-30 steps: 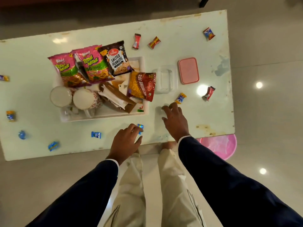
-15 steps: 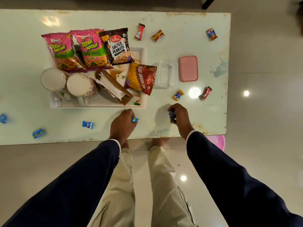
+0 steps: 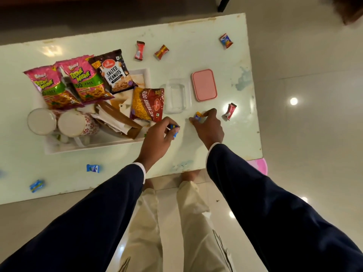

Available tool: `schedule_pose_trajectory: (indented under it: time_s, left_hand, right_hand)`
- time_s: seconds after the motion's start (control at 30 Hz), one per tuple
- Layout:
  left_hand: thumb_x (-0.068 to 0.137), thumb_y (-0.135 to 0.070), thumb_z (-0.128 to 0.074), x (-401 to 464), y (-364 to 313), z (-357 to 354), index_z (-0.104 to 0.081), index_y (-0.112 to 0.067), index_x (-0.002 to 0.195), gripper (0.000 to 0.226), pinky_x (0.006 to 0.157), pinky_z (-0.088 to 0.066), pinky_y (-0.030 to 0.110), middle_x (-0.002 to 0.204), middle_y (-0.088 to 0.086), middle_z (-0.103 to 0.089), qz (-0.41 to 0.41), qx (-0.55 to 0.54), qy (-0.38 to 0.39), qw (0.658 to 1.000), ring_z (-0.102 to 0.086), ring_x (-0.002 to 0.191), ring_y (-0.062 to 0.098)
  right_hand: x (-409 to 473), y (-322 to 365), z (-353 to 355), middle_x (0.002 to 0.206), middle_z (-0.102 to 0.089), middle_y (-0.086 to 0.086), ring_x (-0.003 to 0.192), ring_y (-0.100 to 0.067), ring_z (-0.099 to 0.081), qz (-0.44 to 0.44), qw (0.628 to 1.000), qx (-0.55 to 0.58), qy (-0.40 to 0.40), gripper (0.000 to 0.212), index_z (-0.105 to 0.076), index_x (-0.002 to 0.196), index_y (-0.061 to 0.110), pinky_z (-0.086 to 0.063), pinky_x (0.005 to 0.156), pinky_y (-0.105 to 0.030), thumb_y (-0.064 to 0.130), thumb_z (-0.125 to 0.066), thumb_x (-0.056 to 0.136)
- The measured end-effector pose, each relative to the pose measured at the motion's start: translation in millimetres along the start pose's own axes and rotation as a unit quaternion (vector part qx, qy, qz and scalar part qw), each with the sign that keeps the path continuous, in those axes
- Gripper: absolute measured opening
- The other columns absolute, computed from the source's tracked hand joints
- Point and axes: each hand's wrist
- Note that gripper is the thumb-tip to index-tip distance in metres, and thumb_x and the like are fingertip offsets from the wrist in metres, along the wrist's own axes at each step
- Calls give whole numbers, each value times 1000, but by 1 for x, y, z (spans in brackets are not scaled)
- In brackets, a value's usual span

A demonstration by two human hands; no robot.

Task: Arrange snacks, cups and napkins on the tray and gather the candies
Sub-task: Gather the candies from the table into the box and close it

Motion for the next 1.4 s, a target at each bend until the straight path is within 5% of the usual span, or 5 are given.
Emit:
schedule_pose_trajectory:
  time_s: [0.33,0.5,0.73,0.97,1.4]
  left_hand:
    - [89,-21,-76,101,-42,5,-70,-10,110,25,61,-43,8,104,6,-74,74,80,-64,992,-66,84,12]
    - [91,-14,-73,110,-45,6,-66,-12,120,31,68,-52,19,114,10,-75,124,121,-50,984,-73,96,22]
    - [97,2,-54,101,-44,21,-64,-9,120,27,83,-62,40,117,12,-71,93,47,-115,988,-69,104,22]
    - [97,5,-48,93,-34,35,-63,-8,125,34,96,-57,42,124,10,-67,78,31,-76,994,-63,114,22]
    - [88,5,-48,108,-55,-7,-66,-15,103,31,83,-51,26,103,-1,-58,-73,55,-44,995,-57,91,6]
  right_hand:
    - [9,0,15,72,-50,0,65,-21,-45,15,990,116,85,22,-42,74,17,-37,55,-27,28,-48,92]
    - [11,23,51,76,-57,-6,59,-16,-49,-1,933,320,166,12,-59,96,11,-43,49,-26,8,-48,93]
    - [24,98,49,103,-64,-15,77,-23,-68,43,948,228,217,15,-55,109,5,-62,68,-32,2,-53,94]
    - [14,129,29,129,-56,-14,105,-27,-61,94,981,12,170,55,-43,137,4,-52,79,-34,19,-66,90]
    - [44,-35,83,121,-52,-12,106,-36,-57,15,998,3,-61,44,-50,120,17,-51,88,-43,34,-70,86]
Point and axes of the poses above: each hand's wrist, its own x-axis towards the middle knuckle, its own z-axis out of the back of the hand, y = z × x
